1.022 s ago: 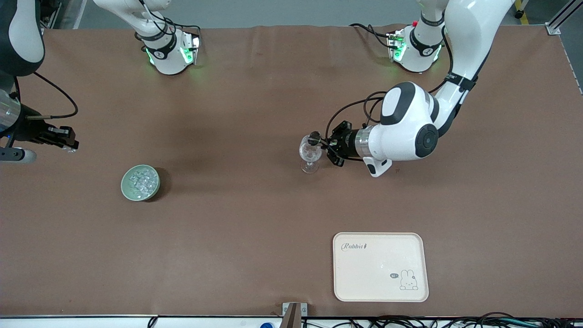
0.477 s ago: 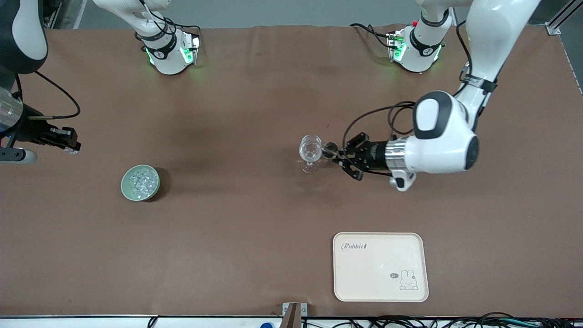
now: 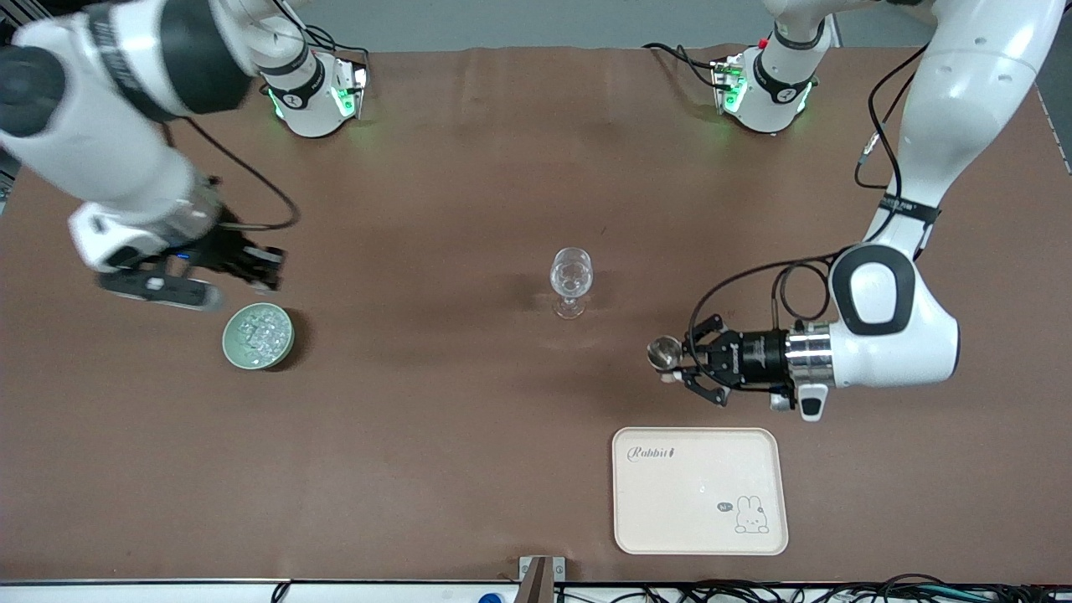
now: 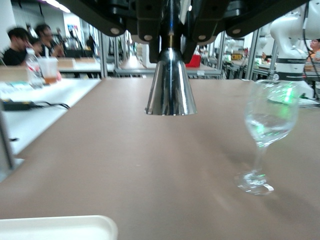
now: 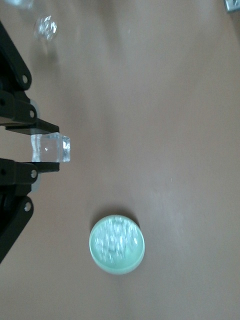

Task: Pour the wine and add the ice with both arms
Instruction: 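Move the jigger to the tray with the left gripper while the right gripper brings ice, then drop the ice into the glass with the right gripper while the left gripper lowers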

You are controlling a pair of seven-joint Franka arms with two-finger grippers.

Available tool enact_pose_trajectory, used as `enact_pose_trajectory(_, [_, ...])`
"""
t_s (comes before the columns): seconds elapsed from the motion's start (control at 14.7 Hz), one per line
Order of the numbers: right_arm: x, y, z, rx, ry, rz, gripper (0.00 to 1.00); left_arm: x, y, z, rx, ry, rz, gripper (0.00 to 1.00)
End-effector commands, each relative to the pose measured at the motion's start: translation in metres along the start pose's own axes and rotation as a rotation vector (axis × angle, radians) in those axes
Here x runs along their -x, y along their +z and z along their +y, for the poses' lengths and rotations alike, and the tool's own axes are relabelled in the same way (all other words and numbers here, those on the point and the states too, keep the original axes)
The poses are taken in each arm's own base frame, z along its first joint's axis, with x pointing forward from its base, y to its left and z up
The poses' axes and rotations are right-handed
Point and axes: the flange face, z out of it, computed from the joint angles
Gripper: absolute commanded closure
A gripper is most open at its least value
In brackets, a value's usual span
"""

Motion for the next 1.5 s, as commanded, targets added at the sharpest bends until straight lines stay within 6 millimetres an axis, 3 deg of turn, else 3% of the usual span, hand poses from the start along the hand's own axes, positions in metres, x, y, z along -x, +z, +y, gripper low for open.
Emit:
enact_pose_trajectory(0.0, [-0.012, 0.008, -0.049, -0.002, 0.072, 0.016, 0.96, -0.048, -0.026, 0.023, 0.082, 0.009, -0.115, 0.99])
enact_pose_trajectory(0.34, [0.02, 0.029, -0.127, -0.045, 0.141, 0.052, 0.96, -0.138, -0.053, 0.029, 0.178, 0.019, -0.167, 0.99])
enact_pose_trajectory(0.48, [0.039, 0.045, -0.157, -0.047, 0.157, 0.051, 0.97, -0.149, -0.053, 0.032, 0.196, 0.003, -0.184, 0.99])
enact_pose_trajectory(0.89, [0.103, 0.102, -0.255, -0.087, 0.244, 0.06, 0.98, -0.216, -0.06, 0.039, 0.328, -0.109, -0.203, 0.99])
enact_pose_trajectory(1.02, [0.116, 0.116, -0.274, -0.083, 0.271, 0.053, 0.98, -0.22, -0.058, 0.041, 0.353, -0.13, -0.2, 0.99])
enact_pose_trajectory(1.43, [0.17, 0.127, -0.309, -0.079, 0.281, 0.024, 1.0, -0.246, -0.057, 0.044, 0.398, -0.155, -0.168, 0.99])
